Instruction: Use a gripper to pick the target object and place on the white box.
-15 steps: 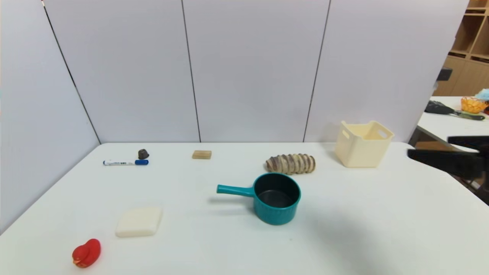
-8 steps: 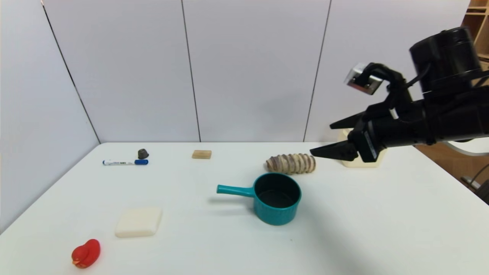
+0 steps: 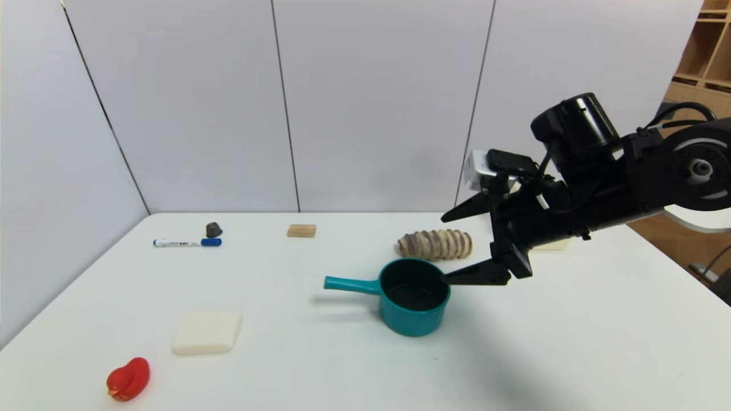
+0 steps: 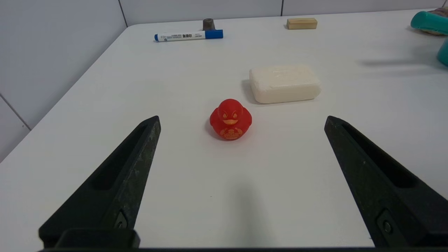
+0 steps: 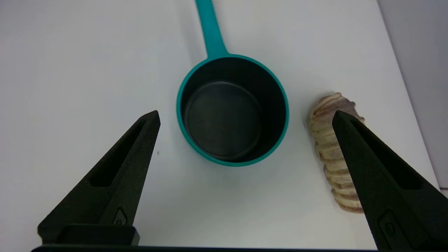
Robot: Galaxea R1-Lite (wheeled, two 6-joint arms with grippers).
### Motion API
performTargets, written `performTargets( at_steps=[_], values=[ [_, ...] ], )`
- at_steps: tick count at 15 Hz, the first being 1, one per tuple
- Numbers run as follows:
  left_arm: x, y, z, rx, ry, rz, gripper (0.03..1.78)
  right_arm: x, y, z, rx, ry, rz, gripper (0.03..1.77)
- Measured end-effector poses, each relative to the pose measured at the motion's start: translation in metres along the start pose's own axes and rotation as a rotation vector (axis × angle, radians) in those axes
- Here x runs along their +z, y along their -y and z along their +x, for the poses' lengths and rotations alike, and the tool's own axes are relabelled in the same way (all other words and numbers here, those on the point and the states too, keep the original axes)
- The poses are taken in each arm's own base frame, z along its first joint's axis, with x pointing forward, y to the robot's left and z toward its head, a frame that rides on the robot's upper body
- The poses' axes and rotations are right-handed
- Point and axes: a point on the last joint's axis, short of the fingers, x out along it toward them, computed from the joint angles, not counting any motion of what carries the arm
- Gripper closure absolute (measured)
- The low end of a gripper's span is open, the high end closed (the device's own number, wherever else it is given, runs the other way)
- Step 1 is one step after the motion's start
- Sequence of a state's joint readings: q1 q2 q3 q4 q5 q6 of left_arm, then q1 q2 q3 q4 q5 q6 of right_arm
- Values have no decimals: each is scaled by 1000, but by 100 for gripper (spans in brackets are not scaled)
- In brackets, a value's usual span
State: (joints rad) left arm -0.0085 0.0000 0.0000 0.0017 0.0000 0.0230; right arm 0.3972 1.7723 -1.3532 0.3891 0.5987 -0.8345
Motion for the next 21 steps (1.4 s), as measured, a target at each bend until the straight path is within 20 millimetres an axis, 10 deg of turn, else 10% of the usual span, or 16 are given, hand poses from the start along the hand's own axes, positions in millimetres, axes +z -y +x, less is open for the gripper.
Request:
performTargets(
  at_steps=[21],
  values=[
    [0, 0, 0, 0, 0, 0, 12, -41, -24, 63, 282, -95, -158, 10]
  ],
)
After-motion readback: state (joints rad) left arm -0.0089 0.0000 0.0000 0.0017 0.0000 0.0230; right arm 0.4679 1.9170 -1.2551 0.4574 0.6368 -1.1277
